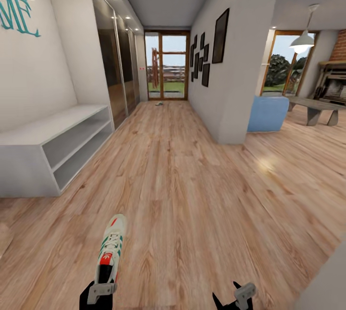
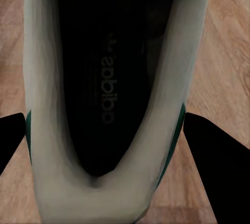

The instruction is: Pick up the two gym shoes and the two sandals from the corridor floor and place them onto the hallstand (shoe rack) in the corridor, making sure they are on the rack and not on the floor. Arrange them so the two gym shoes are next to each other and the two sandals are next to each other.

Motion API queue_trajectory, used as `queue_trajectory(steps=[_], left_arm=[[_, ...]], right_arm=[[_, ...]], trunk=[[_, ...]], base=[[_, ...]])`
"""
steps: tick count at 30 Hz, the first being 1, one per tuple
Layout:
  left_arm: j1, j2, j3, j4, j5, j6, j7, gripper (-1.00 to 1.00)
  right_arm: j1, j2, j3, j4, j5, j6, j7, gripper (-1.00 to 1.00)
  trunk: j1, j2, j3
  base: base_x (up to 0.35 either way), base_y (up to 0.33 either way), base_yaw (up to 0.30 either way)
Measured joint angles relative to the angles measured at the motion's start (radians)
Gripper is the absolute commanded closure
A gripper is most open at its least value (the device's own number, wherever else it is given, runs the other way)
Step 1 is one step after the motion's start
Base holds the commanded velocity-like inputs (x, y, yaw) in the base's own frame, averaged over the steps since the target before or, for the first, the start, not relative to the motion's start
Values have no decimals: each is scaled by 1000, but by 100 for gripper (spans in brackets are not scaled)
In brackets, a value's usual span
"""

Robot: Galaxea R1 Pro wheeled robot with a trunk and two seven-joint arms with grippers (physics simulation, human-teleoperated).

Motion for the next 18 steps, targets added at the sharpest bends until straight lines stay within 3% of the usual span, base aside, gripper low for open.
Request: queue_trajectory(steps=[15,18], left_arm=[[0,0,1,21,1,0,0,100],[0,0,1,21,1,0,-1,100]], right_arm=[[0,5,-2,-4,-2,0,-2,-100],[0,5,-2,-4,-3,0,-45,-100]], trunk=[[0,0,-14],[0,0,-18]], base=[[335,0,218],[336,0,184]])
